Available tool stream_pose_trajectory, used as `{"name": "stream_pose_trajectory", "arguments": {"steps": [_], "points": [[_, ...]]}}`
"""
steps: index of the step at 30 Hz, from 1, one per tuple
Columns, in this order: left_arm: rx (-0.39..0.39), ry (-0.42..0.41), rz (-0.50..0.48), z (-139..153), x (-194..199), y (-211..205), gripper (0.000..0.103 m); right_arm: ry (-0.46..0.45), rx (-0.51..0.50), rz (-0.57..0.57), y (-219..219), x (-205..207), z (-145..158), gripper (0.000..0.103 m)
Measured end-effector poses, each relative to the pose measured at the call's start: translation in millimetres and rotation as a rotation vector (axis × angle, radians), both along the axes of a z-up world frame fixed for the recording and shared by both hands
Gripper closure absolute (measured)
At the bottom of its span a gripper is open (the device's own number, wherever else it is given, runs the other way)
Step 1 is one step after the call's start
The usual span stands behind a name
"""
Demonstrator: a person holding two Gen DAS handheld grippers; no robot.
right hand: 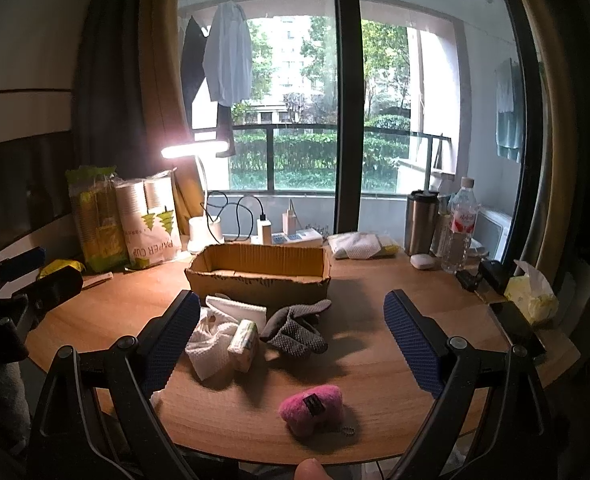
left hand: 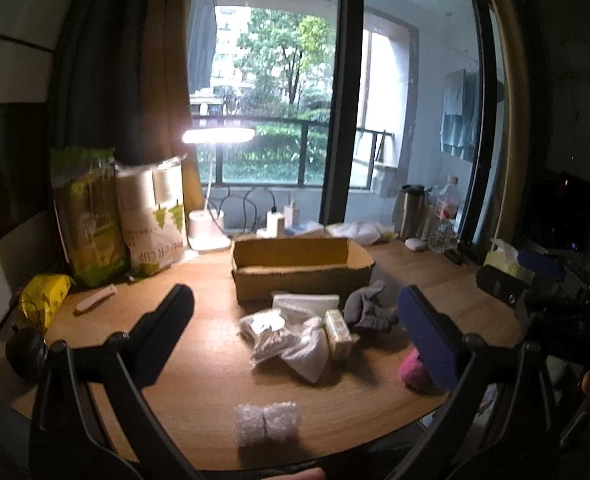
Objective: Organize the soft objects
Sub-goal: 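Grasp the bubble-wrapped rolls with the left tool while the right tool grasps the pink plush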
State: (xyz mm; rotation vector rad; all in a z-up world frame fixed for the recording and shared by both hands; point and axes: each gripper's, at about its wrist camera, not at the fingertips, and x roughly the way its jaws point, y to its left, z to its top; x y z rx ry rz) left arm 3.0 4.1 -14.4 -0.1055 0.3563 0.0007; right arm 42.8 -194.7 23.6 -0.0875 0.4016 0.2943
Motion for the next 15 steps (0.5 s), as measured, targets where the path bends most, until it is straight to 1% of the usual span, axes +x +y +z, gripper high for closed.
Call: {"name": "stream_pose_trajectory", "arguments": {"steps": [5, 15], "points": [[-0.006, 0.088, 0.007, -22, 14, 4, 0.001, 0.067, -0.018, -0.005, 3, 13, -21, 0.008], [-0.022, 0.281, 0.009, -79, 47, 10, 0.001, 0.202, -0.048, -0.032, 3, 44, -67, 0.008]]}}
